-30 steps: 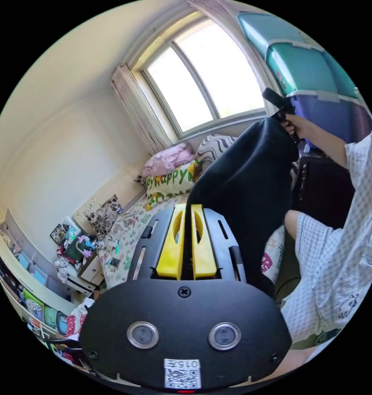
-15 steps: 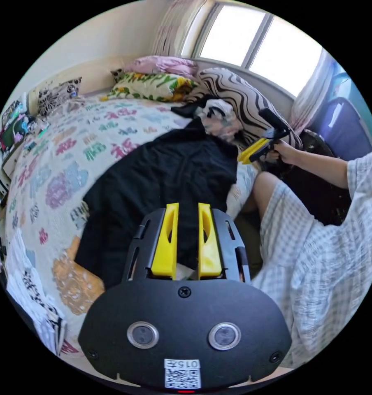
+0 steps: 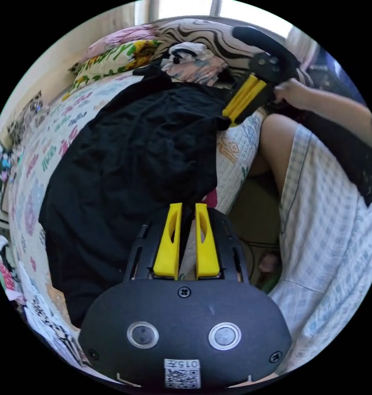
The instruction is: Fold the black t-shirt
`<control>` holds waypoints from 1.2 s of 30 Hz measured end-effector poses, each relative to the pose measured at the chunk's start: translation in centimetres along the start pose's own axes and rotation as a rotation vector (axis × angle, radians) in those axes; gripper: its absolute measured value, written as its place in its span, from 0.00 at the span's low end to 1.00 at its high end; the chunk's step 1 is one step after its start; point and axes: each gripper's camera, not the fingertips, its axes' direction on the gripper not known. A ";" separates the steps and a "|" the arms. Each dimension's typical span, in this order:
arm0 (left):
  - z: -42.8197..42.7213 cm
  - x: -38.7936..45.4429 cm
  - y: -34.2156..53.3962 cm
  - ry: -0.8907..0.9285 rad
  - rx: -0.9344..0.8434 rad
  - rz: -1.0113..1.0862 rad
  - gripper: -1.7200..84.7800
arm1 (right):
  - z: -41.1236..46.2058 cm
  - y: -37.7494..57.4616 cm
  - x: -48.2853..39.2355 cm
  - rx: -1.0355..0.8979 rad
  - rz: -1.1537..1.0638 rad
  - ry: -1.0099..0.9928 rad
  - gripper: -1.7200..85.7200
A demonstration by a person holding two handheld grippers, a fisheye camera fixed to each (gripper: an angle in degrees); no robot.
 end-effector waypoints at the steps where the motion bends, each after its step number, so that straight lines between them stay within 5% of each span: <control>1: -0.1 -1.5 0.7 0.062 0.014 -0.056 0.04 | -0.7 0.8 1.0 0.032 0.040 -0.045 0.05; 9: -9.2 -8.6 4.9 0.044 0.312 -0.182 0.02 | -8.9 4.5 5.3 0.261 0.181 -0.088 0.03; 13: -16.2 -19.0 -0.5 -0.253 0.412 -0.093 0.02 | -16.7 -2.1 13.2 0.339 0.180 0.083 0.05; 17: -18.1 -32.8 -7.0 -0.511 0.350 -0.370 0.03 | -22.0 -11.3 23.4 0.383 0.359 0.115 0.09; 23: -12.4 -31.0 5.9 -0.285 0.355 -0.420 0.05 | -17.0 -5.6 25.5 0.390 0.316 -0.033 0.11; 26: -6.4 -29.0 16.3 -0.100 0.172 -0.609 0.08 | -8.3 2.9 26.3 0.165 0.491 0.039 0.13; 29: -2.7 -27.8 24.4 0.194 0.076 -0.819 0.11 | -0.6 11.0 28.1 0.015 0.735 -0.175 0.14; 32: -1.3 -27.9 26.8 0.282 0.074 -0.885 0.12 | 0.7 15.6 29.3 0.216 0.896 -0.319 0.12; 36: -0.8 -30.1 26.7 0.256 0.020 -0.919 0.12 | 0.3 15.0 30.6 0.145 0.856 -0.263 0.16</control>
